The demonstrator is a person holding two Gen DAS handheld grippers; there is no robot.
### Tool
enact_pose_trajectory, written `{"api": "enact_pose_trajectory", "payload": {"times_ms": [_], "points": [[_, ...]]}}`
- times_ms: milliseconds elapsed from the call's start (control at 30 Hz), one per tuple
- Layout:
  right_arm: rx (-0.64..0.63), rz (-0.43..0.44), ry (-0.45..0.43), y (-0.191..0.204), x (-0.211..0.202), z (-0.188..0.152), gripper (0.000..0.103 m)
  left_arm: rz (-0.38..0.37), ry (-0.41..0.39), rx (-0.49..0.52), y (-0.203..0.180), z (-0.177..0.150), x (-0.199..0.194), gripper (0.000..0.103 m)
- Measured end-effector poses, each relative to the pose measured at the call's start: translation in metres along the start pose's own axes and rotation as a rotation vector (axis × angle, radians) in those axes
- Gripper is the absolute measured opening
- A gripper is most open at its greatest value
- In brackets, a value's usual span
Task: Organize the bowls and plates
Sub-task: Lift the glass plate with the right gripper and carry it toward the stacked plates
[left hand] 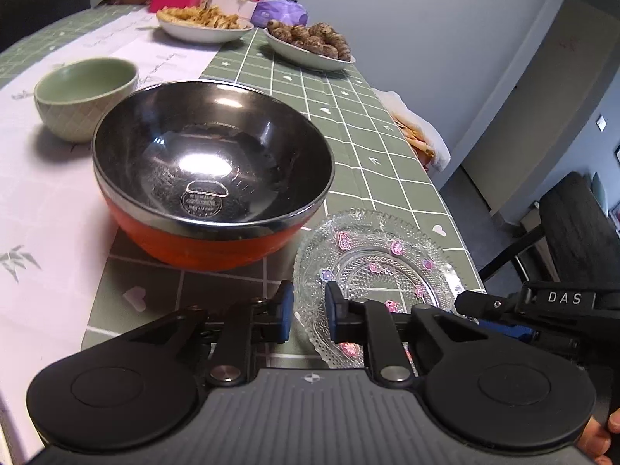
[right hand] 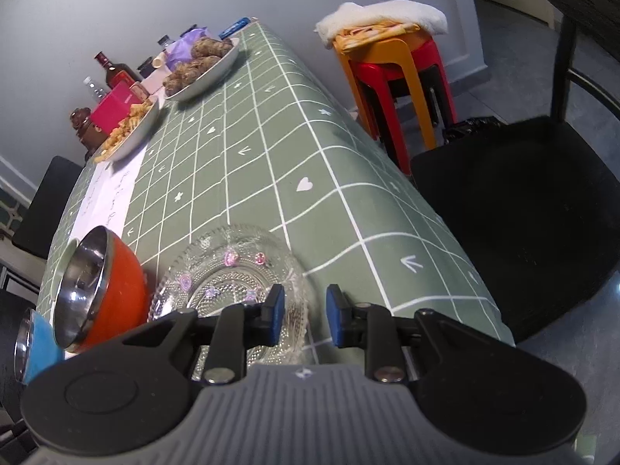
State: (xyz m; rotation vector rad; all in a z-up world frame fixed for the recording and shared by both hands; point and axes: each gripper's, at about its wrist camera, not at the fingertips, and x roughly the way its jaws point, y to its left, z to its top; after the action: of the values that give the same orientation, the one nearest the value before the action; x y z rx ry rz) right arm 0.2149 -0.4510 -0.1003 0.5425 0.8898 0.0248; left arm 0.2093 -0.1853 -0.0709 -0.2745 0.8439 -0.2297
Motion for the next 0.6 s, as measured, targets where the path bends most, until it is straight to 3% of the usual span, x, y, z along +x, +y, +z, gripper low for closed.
{"api": "enact_pose_trajectory", "payload": {"times_ms": [67, 300, 600], "points": [[0.001, 0.014, 0.013, -0.001, 0.002, -0.001, 0.01, -0.003, -0.005, 0.003, 0.0, 0.0, 0.0, 0.019], [-0.008, 0.002, 0.016, 0.003, -0.002, -0.003, 0.008, -0.016, -0.004, -0.002, 0.004, -0.004, -0.004, 0.016], [-0.009, -0.01, 0.083, 0.012, -0.017, -0.013, 0.007, -0.025, 0.005, -0.038, 0.014, -0.013, -0.025, 0.016]]}}
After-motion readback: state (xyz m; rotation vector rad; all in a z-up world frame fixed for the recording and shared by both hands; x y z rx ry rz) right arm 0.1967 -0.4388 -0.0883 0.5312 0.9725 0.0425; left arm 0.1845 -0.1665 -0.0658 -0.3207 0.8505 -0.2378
